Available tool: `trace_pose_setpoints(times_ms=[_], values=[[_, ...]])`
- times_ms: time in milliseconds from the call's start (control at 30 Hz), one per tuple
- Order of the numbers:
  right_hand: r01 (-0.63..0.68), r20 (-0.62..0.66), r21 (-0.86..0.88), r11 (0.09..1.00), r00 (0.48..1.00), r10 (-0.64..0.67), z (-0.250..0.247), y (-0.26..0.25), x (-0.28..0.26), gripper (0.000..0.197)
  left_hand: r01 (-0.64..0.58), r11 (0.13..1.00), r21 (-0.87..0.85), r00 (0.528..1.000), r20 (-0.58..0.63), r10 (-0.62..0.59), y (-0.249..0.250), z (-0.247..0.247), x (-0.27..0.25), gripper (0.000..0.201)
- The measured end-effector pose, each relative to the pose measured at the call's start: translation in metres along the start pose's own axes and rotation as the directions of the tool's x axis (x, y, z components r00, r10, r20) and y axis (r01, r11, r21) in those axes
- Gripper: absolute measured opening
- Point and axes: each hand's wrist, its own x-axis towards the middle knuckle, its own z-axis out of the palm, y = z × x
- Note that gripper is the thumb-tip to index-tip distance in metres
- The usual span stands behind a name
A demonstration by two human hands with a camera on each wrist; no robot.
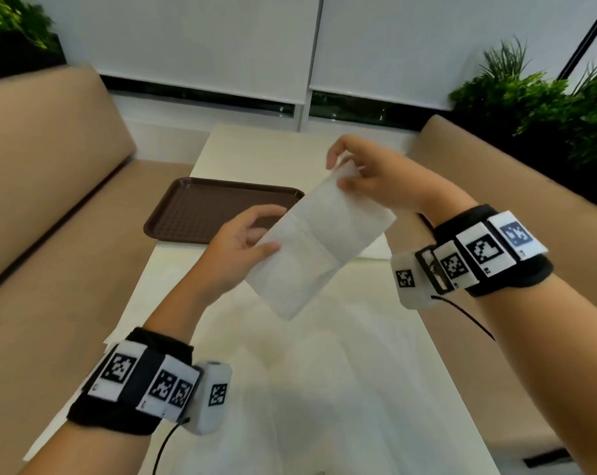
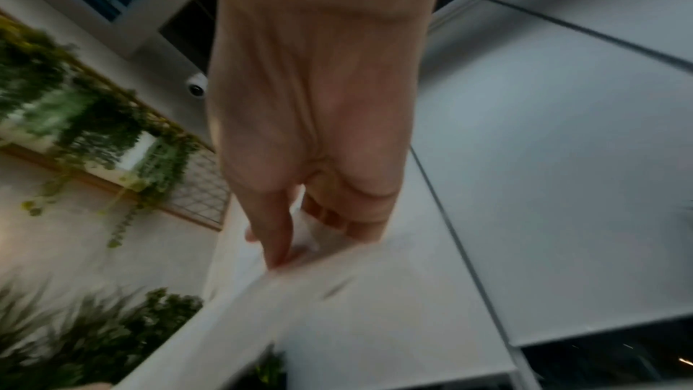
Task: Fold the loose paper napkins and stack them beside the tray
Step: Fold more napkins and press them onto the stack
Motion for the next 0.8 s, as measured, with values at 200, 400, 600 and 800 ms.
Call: trace_pose_setpoints(times_ms=[200, 400, 600, 800], values=[[-0.313, 0.104, 0.209, 0.927, 0.949, 0.297, 0.043, 0.079, -0.020, 0.017, 0.197, 0.978, 0.066, 0.976, -0.108, -0.189, -0.065, 0.003, 0.022, 0.042], [-0.522, 0.199, 0.340, 0.782, 0.853, 0.483, 0.086, 0.154, -0.016, 0.019, 0.348, 0.934, 0.081, 0.937, -0.068, -0.343, -0.109, 0.033, 0.101, 0.031], [-0.560, -0.147, 0.417, 0.716, 0.735, 0.662, 0.103, 0.234, 0.032, 0.030, 0.342, 0.938, 0.058, 0.928, -0.174, -0.328, -0.139, 0.075, 0.190, 0.025], [-0.667, -0.122, 0.142, 0.731, 0.721, 0.682, 0.130, 0.276, 0.060, 0.044, 0.372, 0.849, 0.375, 0.928, -0.158, -0.337, -0.187, 0.106, 0.241, 0.029]])
